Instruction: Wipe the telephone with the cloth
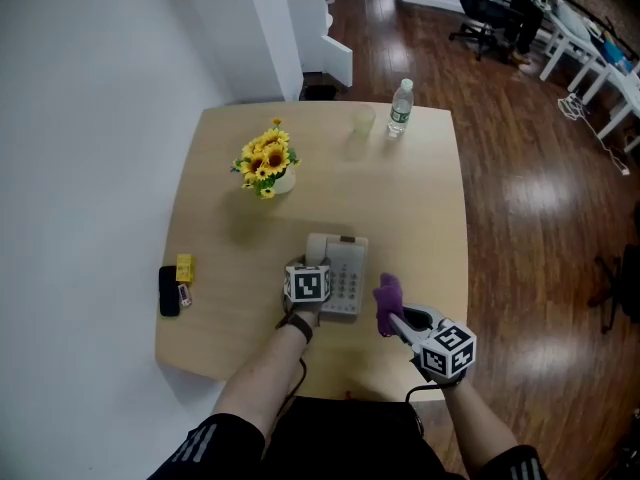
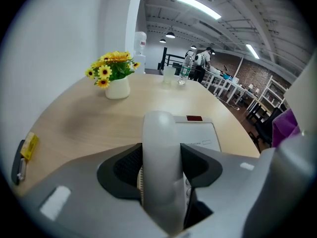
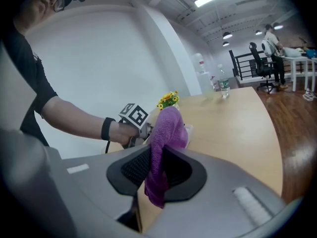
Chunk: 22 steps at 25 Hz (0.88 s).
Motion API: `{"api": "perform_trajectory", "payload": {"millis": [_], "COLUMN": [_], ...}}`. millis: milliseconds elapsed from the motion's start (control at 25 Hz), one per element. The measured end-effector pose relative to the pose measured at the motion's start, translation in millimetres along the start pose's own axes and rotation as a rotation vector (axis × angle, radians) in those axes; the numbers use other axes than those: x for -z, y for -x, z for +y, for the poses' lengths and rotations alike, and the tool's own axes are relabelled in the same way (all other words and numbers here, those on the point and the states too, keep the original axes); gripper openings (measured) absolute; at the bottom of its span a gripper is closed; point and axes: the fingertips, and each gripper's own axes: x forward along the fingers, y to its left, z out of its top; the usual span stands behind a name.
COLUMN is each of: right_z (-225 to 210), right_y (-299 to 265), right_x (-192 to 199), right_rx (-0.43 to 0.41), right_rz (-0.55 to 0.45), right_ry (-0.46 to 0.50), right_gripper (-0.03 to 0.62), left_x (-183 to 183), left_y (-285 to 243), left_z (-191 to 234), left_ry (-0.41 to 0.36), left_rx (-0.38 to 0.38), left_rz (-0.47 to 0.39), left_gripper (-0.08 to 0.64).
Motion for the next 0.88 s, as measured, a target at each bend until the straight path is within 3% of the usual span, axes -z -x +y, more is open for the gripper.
{"api": "perform_trajectory", "payload": {"millis": [200, 320, 440, 600, 760, 880], "right_z": [3.4, 7.8, 11.7, 15.9, 25.2, 43.0], "right_y": [-5.8, -8.1, -5.3, 0.8, 5.7, 8.3], "right_x": [-8.6, -16.5, -23.7, -31.7, -45.1, -63.1], "right_rx": [-0.011, -0.016, -0.019, -0.017, -0.021, -0.044], "right_rz": [-0.015, -0.032, -0.055, -0.083, -0.120, -0.153], "right_ry": [-0.006, -0.003, -0.007, -0.009, 0.003, 0.040], "right_gripper": [0.072, 0.072, 0.072, 0.072, 0.072, 0.072], "left_x": [-8.1, -5.6, -1.0, -12.8, -27.5, -36.1], "left_y": [3.1, 3.0, 8.8, 40.7, 88.2, 139.3], "left_z": [3.1, 3.9, -0.9, -1.3, -9.6, -19.7], "left_ry": [-0.089, -0.060, -0.010, 0.034, 0.157, 0.181], "left_rx": [-0.023, -0.002, 0.093, 0.217, 0.455, 0.638], "left_rz": [0.008, 0.014, 0.015, -0.073, -0.195, -0.283], "left_gripper": [0.236, 0.230, 0.225, 0.222, 0.222, 0.222]}}
